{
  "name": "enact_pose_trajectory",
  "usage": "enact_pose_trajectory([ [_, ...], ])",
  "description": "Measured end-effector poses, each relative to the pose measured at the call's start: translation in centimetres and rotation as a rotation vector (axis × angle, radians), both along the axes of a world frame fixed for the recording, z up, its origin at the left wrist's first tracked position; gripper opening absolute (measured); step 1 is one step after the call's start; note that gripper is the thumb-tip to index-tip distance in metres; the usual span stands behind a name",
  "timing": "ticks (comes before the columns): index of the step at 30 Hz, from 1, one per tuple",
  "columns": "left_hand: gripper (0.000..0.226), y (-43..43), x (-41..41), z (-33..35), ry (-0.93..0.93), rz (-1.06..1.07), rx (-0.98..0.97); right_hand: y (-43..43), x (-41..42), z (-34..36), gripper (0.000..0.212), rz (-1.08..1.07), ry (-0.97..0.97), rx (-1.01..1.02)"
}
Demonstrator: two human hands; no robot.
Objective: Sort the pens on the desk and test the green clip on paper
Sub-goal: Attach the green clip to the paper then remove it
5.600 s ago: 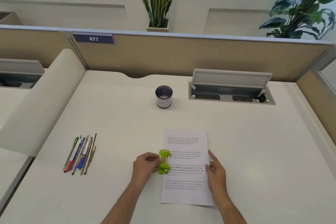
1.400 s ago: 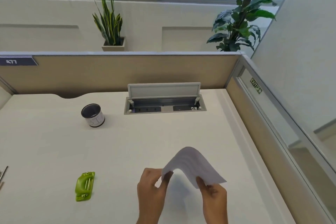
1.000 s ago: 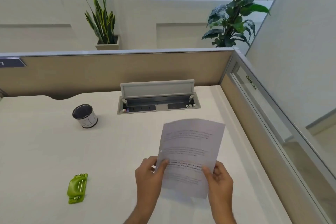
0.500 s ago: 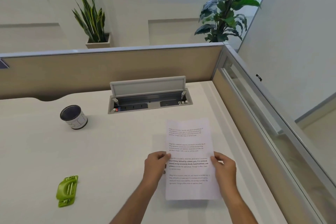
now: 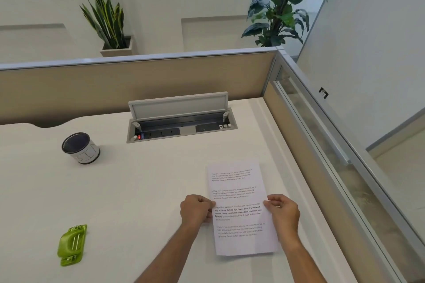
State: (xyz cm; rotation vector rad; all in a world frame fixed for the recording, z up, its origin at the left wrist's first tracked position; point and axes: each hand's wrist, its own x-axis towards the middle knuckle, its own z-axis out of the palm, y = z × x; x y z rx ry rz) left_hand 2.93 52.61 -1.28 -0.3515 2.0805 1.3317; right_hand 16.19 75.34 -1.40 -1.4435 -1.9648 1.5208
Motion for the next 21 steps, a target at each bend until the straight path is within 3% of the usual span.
enact_pose_trajectory([
  [21,0.026,0.1,0.5,-1.3,0.138,-0.115,-0.183,-0.4,-0.9,-1.4,0.022,0.083,-0.192,0.149],
])
